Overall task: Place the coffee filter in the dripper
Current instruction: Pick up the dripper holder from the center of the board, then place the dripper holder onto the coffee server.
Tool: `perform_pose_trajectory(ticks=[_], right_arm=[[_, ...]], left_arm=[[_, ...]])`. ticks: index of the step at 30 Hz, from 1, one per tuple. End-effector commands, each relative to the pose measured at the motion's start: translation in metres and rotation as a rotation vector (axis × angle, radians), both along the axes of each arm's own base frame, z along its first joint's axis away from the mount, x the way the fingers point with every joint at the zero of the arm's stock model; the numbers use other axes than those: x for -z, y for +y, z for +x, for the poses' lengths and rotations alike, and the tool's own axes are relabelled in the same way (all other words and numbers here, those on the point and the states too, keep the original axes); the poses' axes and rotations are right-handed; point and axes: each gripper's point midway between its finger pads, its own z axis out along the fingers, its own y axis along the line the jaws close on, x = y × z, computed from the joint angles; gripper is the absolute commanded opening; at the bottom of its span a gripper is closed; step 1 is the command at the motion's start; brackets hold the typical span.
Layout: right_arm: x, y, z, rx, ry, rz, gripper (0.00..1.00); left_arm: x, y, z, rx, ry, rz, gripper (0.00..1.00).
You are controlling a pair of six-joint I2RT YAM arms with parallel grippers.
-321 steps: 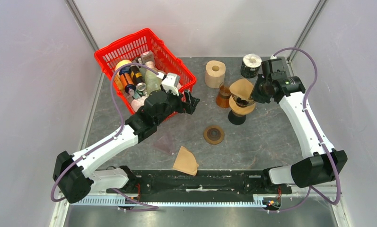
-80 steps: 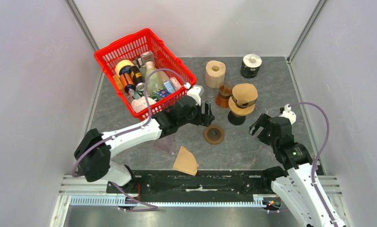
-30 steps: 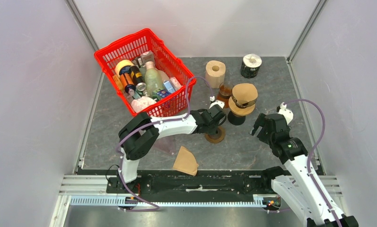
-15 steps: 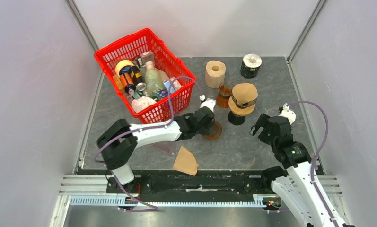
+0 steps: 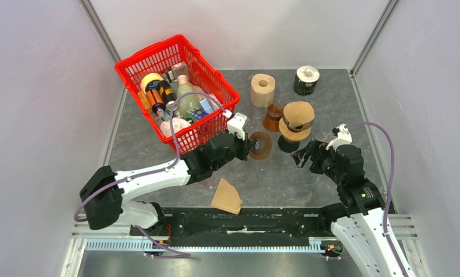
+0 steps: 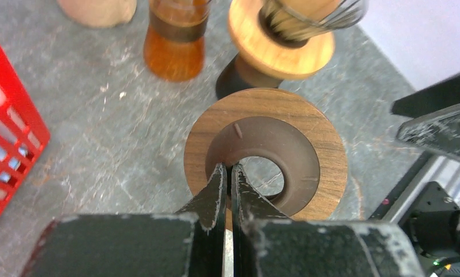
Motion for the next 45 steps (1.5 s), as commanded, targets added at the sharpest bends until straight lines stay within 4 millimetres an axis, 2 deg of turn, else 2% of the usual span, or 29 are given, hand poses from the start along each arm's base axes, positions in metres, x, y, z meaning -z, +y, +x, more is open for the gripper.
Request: perform_pose_trajectory(ticks=[1,4,9,13,19,24,27,31,38,45], right_arm=[[-0.056,0.047,-0.011,-0.311,-0.199,0.102,0.97],[-0.081,0.063,-0.019,-0.408,-0.265,0.174,0.97],[-0.125,0.08,-0.019,-0.483,-0.391,0.281,0.97],[-0.15,0.093,-0.007,-0.518,-0.393,0.371,0.95],[-0.153,0.107,0.023,-0.521,-0.315,0.395,0.85],[-0.143,0.122,0.037,-0.517,-0.251,0.338,0.76],[-0.134,0.126,0.042,-0.494,-0.221,0.279,0.72],[-0.131,0.13,0.047,-0.477,-0.2,0.265,0.58],[-0.119,0.133,0.052,-0.457,-0.141,0.235,0.54],[-0.116,0.139,0.054,-0.471,-0.121,0.233,0.38]], left_arm=[[-0.077,-0.012,-0.009,0.124,-0.23,-0.175,0.02],[-0.088,-0.005,-0.008,0.107,-0.274,-0.201,0.02],[-0.092,0.0,-0.001,0.063,-0.287,-0.182,0.02],[-0.095,0.0,-0.003,0.067,-0.288,-0.196,0.02],[-0.1,0.0,-0.001,0.058,-0.295,-0.209,0.02],[-0.103,0.001,0.002,0.045,-0.307,-0.206,0.02],[-0.106,0.003,0.002,0.039,-0.316,-0.207,0.02],[-0.108,0.004,0.004,0.028,-0.325,-0.207,0.02],[-0.115,0.006,0.005,0.021,-0.345,-0.221,0.02],[-0.119,0.004,0.006,0.022,-0.357,-0.219,0.02]])
